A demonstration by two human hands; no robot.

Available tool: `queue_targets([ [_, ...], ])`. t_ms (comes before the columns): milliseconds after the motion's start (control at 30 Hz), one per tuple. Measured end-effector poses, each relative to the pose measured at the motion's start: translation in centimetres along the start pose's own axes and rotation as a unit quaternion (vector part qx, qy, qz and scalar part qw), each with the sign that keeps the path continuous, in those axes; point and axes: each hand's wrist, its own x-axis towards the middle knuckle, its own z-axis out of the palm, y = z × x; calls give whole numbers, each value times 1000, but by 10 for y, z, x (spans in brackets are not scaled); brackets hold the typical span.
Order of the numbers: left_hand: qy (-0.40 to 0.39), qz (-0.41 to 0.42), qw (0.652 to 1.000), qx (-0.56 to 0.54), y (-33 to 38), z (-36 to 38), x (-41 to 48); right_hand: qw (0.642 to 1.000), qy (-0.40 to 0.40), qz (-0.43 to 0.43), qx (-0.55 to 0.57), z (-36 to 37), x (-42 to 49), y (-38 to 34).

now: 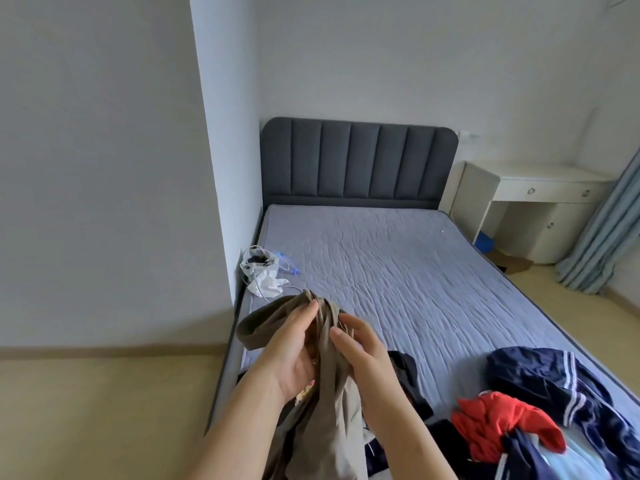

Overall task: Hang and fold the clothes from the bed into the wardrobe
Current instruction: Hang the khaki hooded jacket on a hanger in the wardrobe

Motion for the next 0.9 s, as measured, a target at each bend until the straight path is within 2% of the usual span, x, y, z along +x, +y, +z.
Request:
queue_targets([
  [67, -4, -20, 1000, 2, -2, 0, 0, 1000, -2, -5, -23, 1, -1, 2],
  [200, -2, 12, 1000, 26, -3, 3, 0, 990, 73, -43, -117, -1, 3, 5],
  [333, 46, 80, 995, 46, -1, 0, 1, 989, 90, -53, -105, -9, 7, 8],
  [500, 80, 144, 979, 121, 14, -15, 3, 975, 187, -103, -63, -23, 19, -3],
  [700, 44, 175, 963, 201, 26, -30, -10, 960, 247, -119, -50, -41, 22, -9],
  [767, 73, 191, 957, 207, 30, -36, -9, 960, 246, -124, -58, -42, 20, -10],
  [833, 123, 220, 939, 234, 31, -40, -7, 961, 237, -127, -64, -39, 19, -10],
  [900, 166, 245, 898, 325, 31, -42, -7, 965, 221, -131, -52, -36, 17, -9],
])
